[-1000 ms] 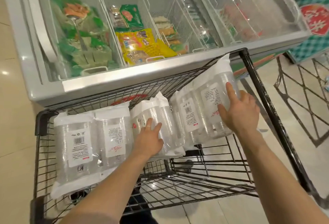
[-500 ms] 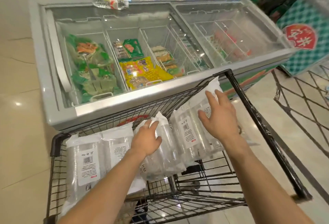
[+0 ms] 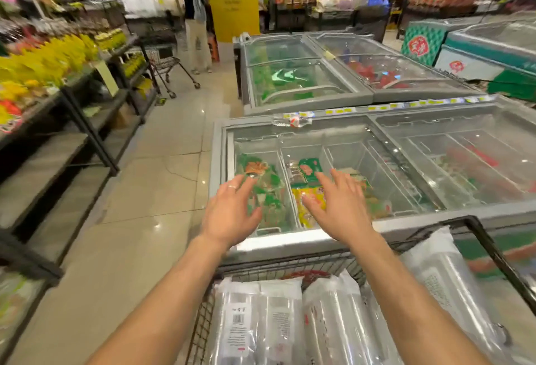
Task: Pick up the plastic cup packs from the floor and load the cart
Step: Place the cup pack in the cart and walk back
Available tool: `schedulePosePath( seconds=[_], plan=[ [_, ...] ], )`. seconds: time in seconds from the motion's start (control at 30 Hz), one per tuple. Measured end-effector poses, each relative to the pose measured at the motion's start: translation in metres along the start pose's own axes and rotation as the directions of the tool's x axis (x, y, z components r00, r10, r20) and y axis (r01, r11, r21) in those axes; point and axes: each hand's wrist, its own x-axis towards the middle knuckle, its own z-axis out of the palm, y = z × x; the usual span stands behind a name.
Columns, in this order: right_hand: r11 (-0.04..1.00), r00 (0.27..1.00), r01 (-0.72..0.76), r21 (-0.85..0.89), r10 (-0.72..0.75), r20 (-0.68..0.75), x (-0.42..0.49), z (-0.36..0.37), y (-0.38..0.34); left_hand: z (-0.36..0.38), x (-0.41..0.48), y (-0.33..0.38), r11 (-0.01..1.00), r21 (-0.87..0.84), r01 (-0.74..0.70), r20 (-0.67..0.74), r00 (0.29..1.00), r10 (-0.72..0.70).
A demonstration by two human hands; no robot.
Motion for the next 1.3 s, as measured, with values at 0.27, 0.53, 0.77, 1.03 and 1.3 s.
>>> schedulePosePath(
  seconds=[0.27,0.53,0.77,1.03,1.3],
  plan=[
    [0.983,0.982,0.182,-0.032,-0.181,0.048,0.001,-0.024,-0.111,-0.069,-0.058,-0.078,0.989,0.027,0.145,-0.12,0.983,-0.141],
    [0.91,0.91,0.413,0.032,-0.413,0.026,-0.055,-0.033,-0.282,-0.147,-0.178,-0.191,0.952,0.073,0.296,-0.229,0.934,-0.272],
    [0.801,0.806,0.586,0.12,-0.591,0.011,-0.131,-0.015,-0.462,-0.227,-0.326,-0.31,0.888,0.15,0.435,-0.298,0.876,-0.379],
    [0.553,0.57,0.802,0.226,-0.822,-0.011,-0.226,0.01,-0.666,-0.297,-0.503,-0.42,0.713,0.126,0.69,-0.393,0.694,-0.603],
    [0.257,0.273,0.917,0.305,-0.962,-0.01,-0.31,0.047,-0.85,-0.34,-0.646,-0.514,0.495,0.07,0.866,-0.467,0.467,-0.751]
  ],
)
